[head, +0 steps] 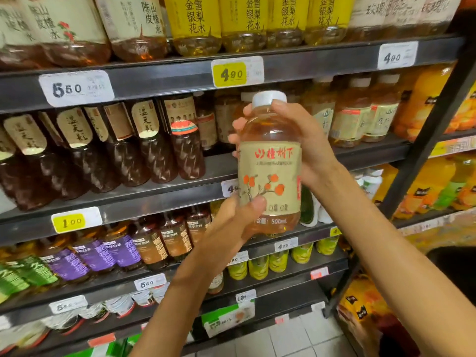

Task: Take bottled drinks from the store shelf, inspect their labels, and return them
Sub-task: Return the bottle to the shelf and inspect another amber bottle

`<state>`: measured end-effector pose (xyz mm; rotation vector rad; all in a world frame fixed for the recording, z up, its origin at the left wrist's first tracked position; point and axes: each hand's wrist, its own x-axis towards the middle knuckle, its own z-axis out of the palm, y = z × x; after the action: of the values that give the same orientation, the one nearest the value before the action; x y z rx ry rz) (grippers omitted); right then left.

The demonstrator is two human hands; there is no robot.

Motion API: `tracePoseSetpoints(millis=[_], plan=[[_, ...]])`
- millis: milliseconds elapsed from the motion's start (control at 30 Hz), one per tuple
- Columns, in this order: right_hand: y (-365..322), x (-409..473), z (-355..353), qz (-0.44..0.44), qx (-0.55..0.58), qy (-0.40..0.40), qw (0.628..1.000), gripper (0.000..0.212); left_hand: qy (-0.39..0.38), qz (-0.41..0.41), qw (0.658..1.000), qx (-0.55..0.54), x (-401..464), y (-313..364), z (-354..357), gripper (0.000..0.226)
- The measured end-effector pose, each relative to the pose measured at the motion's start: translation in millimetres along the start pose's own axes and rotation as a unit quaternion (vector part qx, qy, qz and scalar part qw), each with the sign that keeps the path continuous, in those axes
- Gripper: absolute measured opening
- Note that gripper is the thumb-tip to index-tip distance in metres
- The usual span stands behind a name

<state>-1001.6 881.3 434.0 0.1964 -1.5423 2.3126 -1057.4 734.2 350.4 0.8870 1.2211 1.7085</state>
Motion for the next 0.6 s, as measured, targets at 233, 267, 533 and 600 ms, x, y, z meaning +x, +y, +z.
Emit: tracePoseSetpoints(millis=[233, 267, 533, 600], plan=[[2, -4, 2, 0.042, -0.151, 0.173, 0.972, 0.020, 0.041, 0.035, 0.997, -0.051, 0, 8, 9, 0.053], [1, -3, 1, 0.050, -0.148, 0.164, 0.974, 0.021, 0.045, 0.028, 0.995, -0.081, 0, 8, 11, 0.055], [6, -7, -4, 0.067, 0.088, 0.064, 0.992, 0.034, -0.050, -0.076, 0.954, -0.285, -2, 4, 26, 0.069], [3, -9, -4, 0.043, 0.054, 0.081, 0.994, 0.031, -0.039, -0.072, 0.964, -0.254, -2, 4, 25, 0.065]])
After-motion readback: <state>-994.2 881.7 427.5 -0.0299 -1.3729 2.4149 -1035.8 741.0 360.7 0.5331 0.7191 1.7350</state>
